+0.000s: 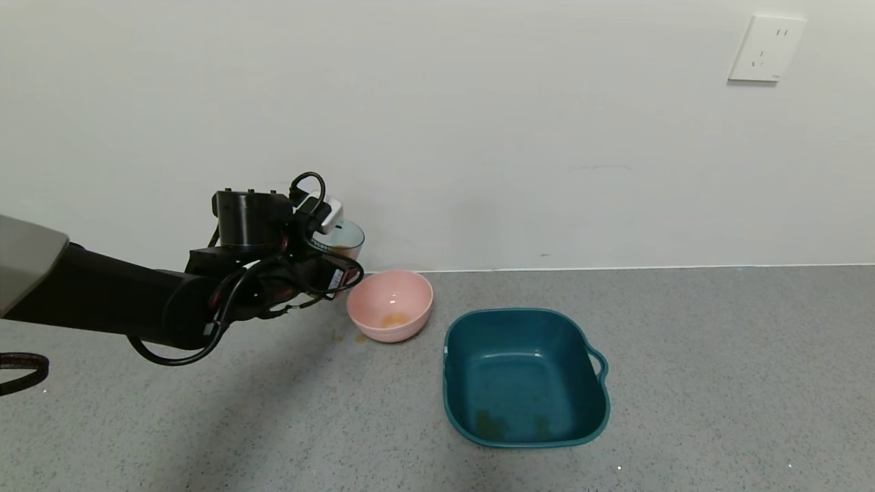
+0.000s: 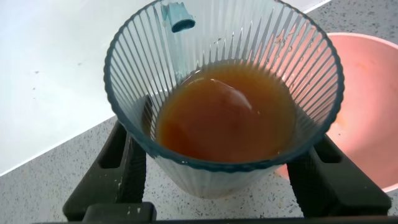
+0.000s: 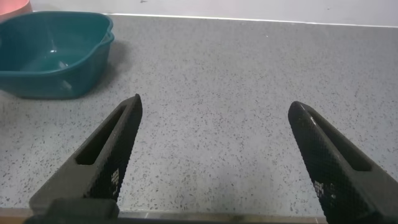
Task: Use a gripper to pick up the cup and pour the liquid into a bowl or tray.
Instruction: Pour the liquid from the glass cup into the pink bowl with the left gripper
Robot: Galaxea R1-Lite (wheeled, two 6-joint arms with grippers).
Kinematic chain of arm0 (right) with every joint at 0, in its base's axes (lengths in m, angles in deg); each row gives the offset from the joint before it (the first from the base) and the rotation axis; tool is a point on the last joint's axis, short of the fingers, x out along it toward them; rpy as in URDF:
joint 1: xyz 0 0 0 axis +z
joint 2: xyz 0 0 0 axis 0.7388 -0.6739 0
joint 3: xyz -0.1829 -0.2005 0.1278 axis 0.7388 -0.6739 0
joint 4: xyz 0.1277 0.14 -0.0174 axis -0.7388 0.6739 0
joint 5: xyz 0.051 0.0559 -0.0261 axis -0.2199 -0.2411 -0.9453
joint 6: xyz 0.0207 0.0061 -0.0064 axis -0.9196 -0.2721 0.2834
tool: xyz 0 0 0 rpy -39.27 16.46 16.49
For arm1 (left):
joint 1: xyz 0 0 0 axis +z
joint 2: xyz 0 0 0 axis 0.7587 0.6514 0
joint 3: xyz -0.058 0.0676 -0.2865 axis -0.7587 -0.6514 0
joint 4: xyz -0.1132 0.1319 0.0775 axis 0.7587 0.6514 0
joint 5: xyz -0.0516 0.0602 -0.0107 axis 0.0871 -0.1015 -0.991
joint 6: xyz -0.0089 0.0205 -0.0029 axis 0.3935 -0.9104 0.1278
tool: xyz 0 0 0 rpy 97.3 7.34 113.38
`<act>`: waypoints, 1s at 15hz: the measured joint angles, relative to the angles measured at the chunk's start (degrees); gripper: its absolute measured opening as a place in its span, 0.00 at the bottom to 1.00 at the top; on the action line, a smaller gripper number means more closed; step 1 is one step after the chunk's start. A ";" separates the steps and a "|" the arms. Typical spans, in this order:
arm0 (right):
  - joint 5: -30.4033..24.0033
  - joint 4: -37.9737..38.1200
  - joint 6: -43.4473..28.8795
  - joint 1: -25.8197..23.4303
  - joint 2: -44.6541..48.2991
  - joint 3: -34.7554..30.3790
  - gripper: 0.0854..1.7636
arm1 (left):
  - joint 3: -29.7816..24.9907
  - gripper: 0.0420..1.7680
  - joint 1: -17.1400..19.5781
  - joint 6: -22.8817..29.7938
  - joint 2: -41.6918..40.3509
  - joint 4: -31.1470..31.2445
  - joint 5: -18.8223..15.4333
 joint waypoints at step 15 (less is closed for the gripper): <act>-0.02 0.00 0.00 0.00 0.00 0.00 0.97 | 3.94 0.72 -2.80 -7.39 2.50 3.16 4.44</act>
